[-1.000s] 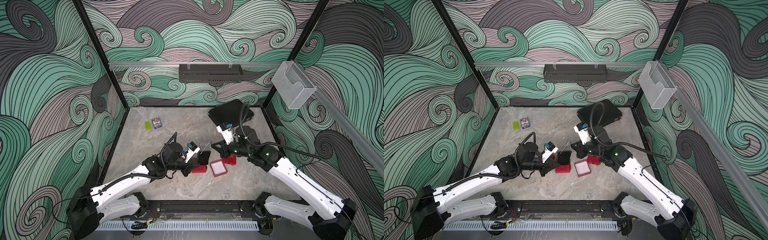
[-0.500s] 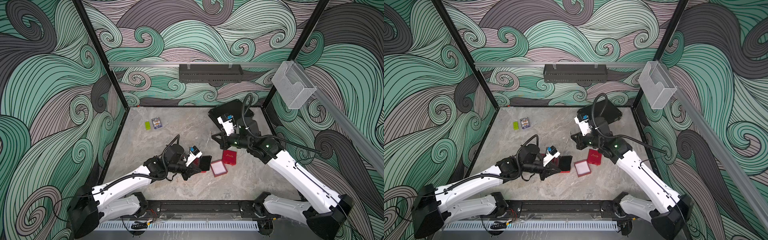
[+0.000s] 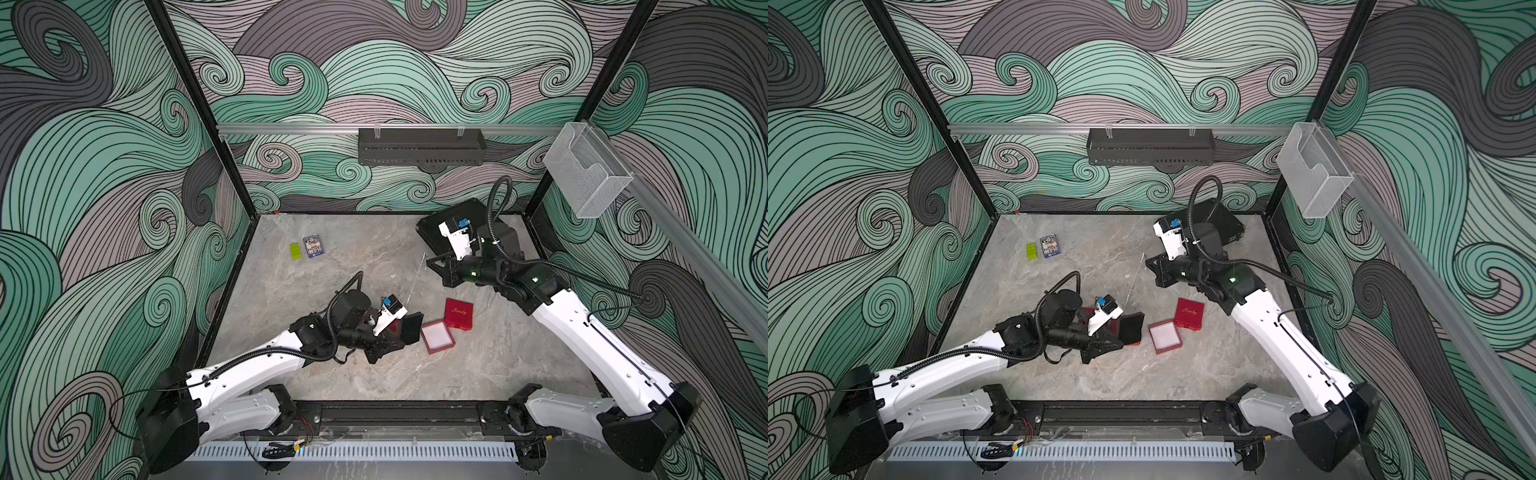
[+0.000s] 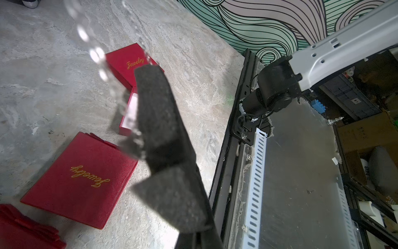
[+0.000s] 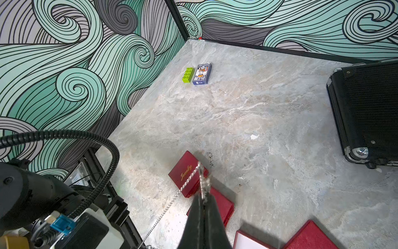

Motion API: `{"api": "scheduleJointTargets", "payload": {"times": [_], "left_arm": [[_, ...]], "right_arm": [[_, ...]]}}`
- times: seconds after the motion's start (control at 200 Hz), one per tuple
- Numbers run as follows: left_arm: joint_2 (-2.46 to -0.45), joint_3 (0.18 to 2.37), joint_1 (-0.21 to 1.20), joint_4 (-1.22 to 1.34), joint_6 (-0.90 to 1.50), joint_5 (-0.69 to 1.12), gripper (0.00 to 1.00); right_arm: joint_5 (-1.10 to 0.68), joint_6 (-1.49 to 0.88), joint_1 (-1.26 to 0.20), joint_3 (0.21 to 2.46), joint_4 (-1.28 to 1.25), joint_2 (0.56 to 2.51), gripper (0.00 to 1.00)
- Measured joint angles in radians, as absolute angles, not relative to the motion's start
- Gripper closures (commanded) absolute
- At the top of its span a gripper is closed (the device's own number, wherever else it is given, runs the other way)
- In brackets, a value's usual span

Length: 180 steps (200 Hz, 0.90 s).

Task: Take the necklace out of the lift-off lid jewelry box
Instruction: Pick up the necklace from the inner lining, then place the necklace at the center of the board.

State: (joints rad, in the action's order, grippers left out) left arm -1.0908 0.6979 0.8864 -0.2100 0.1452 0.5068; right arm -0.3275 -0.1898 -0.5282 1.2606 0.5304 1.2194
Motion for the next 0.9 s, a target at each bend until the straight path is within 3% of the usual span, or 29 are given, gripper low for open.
{"api": "scheduleJointTargets", "payload": {"times": [0.445, 0.901], "left_arm": [[-1.108, 0.683, 0.912, -0.226, 0.159, 0.49, 1.0], [-0.901, 0.665, 0.912, -0.234, 0.292, 0.078, 1.0]], "right_arm": [[-0.369, -0.188, -0.467, 1.336, 0.513, 1.321, 1.0], [-0.37, -0.184, -0.466, 1.283, 0.491, 1.579, 1.0]]}}
